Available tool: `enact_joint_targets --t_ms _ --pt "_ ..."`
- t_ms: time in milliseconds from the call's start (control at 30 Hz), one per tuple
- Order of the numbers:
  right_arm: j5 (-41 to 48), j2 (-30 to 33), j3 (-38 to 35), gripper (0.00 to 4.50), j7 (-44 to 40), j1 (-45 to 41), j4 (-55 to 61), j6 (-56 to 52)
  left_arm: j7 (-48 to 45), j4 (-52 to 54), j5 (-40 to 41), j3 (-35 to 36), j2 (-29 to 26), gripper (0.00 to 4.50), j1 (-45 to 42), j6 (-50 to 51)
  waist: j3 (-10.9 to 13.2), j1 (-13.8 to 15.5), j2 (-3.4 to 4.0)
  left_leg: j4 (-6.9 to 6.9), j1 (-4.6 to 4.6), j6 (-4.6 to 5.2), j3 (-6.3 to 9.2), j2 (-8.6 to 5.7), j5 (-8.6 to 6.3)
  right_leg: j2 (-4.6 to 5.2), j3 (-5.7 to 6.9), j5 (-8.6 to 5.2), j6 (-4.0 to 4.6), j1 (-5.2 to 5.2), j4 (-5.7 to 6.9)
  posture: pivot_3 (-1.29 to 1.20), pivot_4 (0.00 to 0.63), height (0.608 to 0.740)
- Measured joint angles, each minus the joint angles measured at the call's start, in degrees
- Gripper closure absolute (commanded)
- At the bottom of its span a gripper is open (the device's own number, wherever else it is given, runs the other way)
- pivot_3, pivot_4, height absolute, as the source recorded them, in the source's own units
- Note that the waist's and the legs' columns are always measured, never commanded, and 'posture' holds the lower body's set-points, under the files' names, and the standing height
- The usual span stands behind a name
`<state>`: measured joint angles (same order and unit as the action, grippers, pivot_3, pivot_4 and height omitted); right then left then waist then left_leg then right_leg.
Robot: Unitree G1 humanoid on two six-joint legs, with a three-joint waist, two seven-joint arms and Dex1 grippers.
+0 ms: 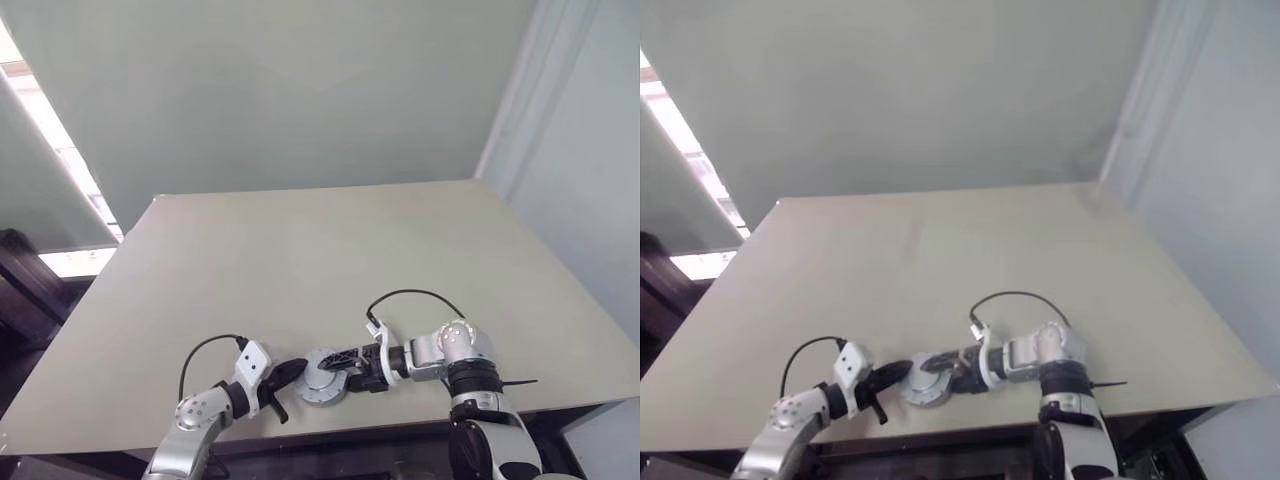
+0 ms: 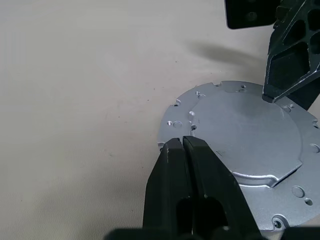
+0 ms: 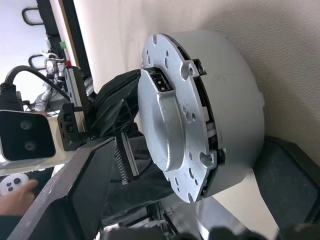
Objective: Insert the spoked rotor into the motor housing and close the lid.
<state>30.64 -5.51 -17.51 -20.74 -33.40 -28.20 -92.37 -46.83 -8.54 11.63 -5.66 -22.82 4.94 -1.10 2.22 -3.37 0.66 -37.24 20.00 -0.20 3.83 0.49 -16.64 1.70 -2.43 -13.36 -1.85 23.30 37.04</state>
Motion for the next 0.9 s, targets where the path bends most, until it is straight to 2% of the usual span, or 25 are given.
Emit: enact_joint_targets --t_ms 500,600,733,767,800,900 --pt "0.14 -3.05 -1.42 0.02 2.58 0.97 1.37 0.00 0.04 0.04 0.04 0.11 -0.35 4.50 0.10 -0.02 0.00 -0.84 0.01 -0.03 0.02 0.00 0.00 0.00 0.00 0.01 -0.01 0.01 0.00 0.00 0.01 0.00 0.000 0.740" --pt "0.04 -3.10 -1.49 0.62 3.30 1.19 2.03 0.12 0.11 0.06 0.05 0.07 -0.23 4.50 0.12 -0.02 0.00 -0.84 0.01 -0.03 0.04 0.00 0.00 0.00 0.00 0.01 0.00 0.01 0.00 0.00 0.01 0.00 0.000 0.740" --pt "-0.31 -3.31 -1.67 1.95 4.22 2.33 2.87 0.50 0.24 0.11 0.05 0.18 -0.24 4.50 0.27 0.00 0.00 -0.84 0.01 -0.03 0.05 0.00 0.00 -0.01 0.00 0.02 -0.01 0.01 0.00 0.02 0.00 0.00 0.000 0.740" --pt "0.29 -3.33 -2.03 2.14 3.80 2.38 3.55 0.45 0.55 0.08 0.05 0.52 -0.50 4.50 0.50 0.08 -0.01 -0.83 0.03 -0.02 0.04 0.00 -0.01 -0.01 0.00 0.02 -0.02 0.01 0.00 0.01 0.01 0.00 0.000 0.740" --pt "0.58 -3.33 -2.05 2.28 3.64 2.38 4.14 0.45 0.59 0.08 0.05 0.61 -0.76 4.50 0.48 0.13 -0.04 -0.84 0.07 -0.03 0.02 0.00 -0.01 -0.01 0.00 0.02 -0.02 0.01 0.00 -0.01 0.01 0.00 0.000 0.740" --pt "0.75 -3.34 -2.02 2.32 3.75 2.43 4.66 0.42 0.72 0.09 0.09 0.65 -0.67 4.50 0.47 0.30 -0.07 -0.84 0.11 -0.06 -0.03 0.00 -0.01 -0.01 0.00 0.02 -0.01 0.01 0.00 -0.06 0.04 0.00 0.000 0.740"
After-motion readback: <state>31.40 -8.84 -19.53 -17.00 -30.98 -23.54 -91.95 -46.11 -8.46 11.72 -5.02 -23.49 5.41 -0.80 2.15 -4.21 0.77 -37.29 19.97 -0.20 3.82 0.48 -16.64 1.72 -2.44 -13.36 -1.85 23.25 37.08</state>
